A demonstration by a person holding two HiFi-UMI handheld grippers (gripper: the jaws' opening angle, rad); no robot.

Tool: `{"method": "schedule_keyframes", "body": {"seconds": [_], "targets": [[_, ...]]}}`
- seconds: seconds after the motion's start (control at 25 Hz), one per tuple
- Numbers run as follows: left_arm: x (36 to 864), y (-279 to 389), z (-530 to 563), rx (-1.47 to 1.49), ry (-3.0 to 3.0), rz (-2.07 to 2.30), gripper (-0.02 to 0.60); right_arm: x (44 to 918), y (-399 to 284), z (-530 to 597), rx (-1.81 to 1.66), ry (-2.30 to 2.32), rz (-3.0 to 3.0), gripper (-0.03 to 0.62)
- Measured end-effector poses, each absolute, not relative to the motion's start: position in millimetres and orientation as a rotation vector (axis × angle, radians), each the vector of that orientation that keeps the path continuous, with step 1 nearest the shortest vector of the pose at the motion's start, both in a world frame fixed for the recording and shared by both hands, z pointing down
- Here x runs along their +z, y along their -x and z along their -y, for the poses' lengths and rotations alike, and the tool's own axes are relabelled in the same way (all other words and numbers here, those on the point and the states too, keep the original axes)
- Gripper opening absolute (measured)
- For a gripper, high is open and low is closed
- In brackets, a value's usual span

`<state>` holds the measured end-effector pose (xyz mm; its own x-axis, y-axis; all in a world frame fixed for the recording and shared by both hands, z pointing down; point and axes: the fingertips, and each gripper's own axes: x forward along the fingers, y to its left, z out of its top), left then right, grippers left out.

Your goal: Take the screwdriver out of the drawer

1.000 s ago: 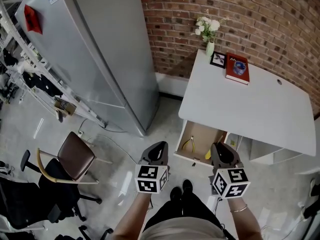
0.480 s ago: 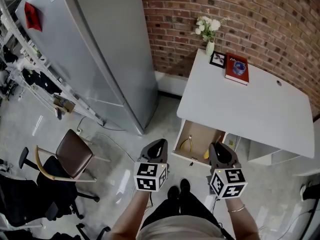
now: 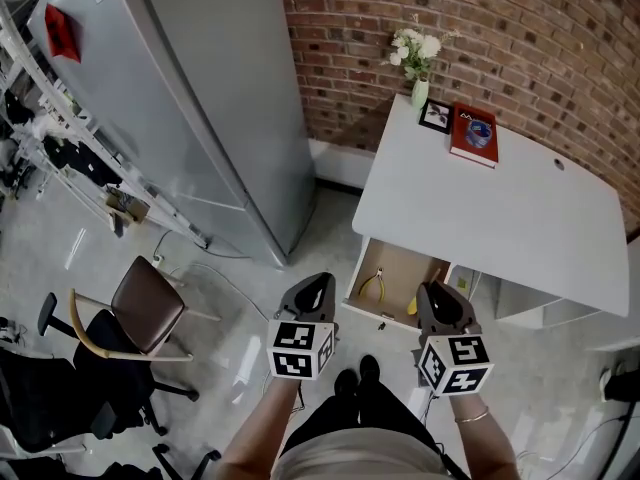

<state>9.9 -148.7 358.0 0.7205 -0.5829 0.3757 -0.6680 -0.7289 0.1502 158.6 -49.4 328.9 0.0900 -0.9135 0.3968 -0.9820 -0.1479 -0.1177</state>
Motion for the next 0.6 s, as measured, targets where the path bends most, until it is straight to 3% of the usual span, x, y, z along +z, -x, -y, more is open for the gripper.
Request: {"method": "schedule_keyframes", "body": {"seconds": [0.6], "targets": [[362.9, -8.6, 150.2, 0.451, -2.646, 0.99, 0.005, 338.1, -160.4, 51.9, 0.605, -2.184, 1.906, 0.063]]}}
